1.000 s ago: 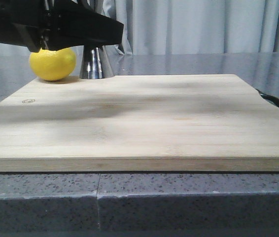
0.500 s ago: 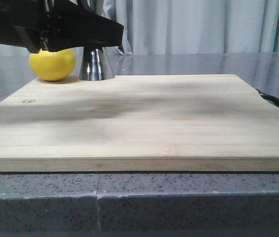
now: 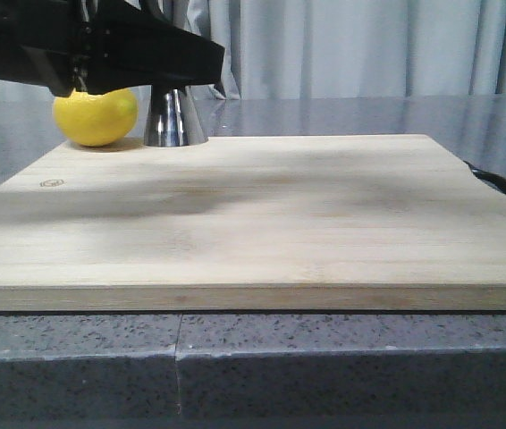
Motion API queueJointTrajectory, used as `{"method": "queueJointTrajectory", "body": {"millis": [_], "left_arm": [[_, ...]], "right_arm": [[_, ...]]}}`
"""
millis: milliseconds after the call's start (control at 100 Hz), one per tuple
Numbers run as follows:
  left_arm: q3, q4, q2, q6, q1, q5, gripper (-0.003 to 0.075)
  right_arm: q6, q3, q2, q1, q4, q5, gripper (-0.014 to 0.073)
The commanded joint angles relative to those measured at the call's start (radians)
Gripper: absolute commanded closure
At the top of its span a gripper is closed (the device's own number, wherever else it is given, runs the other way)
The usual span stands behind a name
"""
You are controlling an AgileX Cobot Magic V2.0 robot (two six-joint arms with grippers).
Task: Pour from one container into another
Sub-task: 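Tilt the beaker with the right gripper, pouring liquid into the jigger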
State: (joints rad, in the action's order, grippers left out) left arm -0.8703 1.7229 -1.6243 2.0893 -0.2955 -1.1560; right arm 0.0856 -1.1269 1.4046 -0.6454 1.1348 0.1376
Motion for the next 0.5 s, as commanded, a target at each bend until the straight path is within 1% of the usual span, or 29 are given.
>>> {"method": "queueJointTrajectory", "body": {"millis": [0, 490], "left_arm": [[-0.028, 0.062, 0.044, -0.008, -0.007, -0.128, 0.0739], [-0.028, 0.062, 0.044, -0.008, -0.007, -0.128, 0.0739]], "right_arm": [[-0.003, -0.036, -0.044, -0.001, 0.027, 0.048, 0.0372], [-0.003, -0.036, -0.044, -0.001, 0.148, 0.048, 0.0372]]}}
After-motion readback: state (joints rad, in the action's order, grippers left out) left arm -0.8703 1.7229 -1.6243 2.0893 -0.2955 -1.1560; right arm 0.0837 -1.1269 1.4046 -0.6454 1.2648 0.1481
